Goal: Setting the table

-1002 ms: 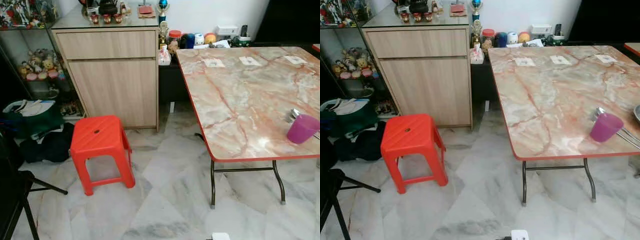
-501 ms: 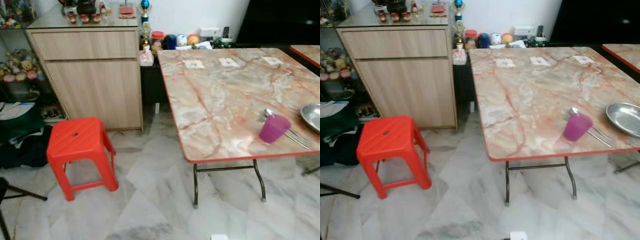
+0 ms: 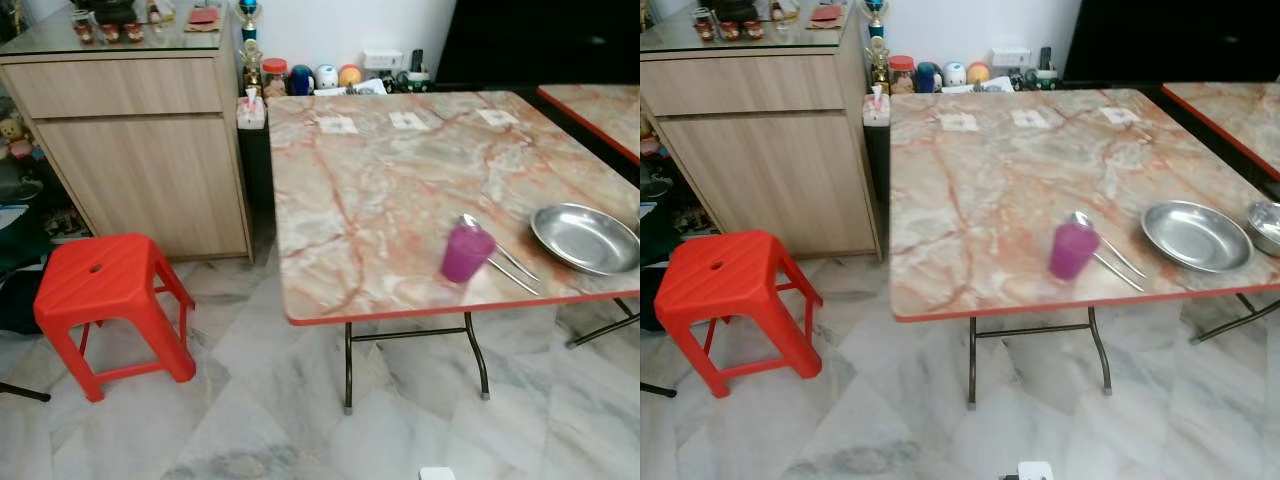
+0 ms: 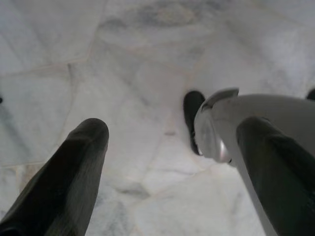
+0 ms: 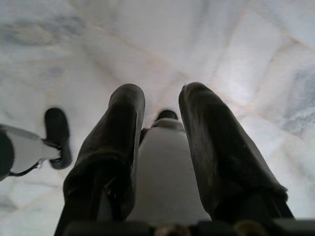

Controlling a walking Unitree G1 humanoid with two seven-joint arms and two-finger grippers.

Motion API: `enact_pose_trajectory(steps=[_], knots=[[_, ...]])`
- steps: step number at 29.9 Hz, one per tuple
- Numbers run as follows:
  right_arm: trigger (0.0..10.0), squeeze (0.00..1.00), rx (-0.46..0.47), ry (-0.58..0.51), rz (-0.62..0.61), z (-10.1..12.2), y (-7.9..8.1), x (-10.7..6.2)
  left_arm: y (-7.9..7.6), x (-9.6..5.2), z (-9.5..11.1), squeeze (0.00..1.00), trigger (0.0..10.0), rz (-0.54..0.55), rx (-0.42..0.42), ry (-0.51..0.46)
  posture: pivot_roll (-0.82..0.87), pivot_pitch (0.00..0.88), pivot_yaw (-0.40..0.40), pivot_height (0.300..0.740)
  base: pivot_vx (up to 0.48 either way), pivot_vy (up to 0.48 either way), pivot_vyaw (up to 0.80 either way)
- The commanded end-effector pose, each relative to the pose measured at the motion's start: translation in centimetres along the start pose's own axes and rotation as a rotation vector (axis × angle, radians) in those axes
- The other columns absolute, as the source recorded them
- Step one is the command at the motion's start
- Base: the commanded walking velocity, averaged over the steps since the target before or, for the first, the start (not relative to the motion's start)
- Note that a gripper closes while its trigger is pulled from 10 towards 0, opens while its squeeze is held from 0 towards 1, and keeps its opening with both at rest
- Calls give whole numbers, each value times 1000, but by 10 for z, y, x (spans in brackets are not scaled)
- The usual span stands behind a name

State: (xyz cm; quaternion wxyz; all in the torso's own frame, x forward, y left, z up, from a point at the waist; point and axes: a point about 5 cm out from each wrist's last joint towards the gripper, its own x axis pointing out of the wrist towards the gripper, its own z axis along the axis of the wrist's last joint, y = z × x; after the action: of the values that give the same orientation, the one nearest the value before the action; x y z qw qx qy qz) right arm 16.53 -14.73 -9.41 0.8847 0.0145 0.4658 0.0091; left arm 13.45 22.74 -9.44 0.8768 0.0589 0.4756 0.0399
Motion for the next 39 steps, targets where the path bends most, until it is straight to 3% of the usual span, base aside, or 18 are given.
enact_pose_trajectory(steps=[1, 5, 14, 20, 28, 39], knots=[[10000, 0, 259, -96, -32, 43, -41, 3, 17, 4, 21, 0, 10000, -46, -38, -14, 16, 107, 6, 740, 0, -428, 0], [10000, 0, 261, -96, -33, 43, -41, 3, 10, 6, 25, 0, 10000, -53, -37, -18, 17, 107, 6, 740, 0, -428, 0], [10000, 0, 263, -98, -34, 43, -41, 3, -34, 12, 46, 0, 10000, -88, -23, -35, 17, 106, 9, 740, 0, -427, 0], [10000, 0, 264, -103, -34, 44, -41, 3, -45, 12, 45, 0, 10000, -98, -24, -32, 17, 106, 8, 740, 0, -424, 0], [10000, 0, 270, -117, -36, 45, -42, 3, -39, 11, 36, 0, 10000, -91, -37, -23, 12, 106, 6, 740, 0, -51, 0], [10000, 0, 278, -138, -29, 47, -41, 3, 9, 6, 25, 0, 10000, -55, -48, -19, 11, 104, 4, 740, 0, 0, 0]])
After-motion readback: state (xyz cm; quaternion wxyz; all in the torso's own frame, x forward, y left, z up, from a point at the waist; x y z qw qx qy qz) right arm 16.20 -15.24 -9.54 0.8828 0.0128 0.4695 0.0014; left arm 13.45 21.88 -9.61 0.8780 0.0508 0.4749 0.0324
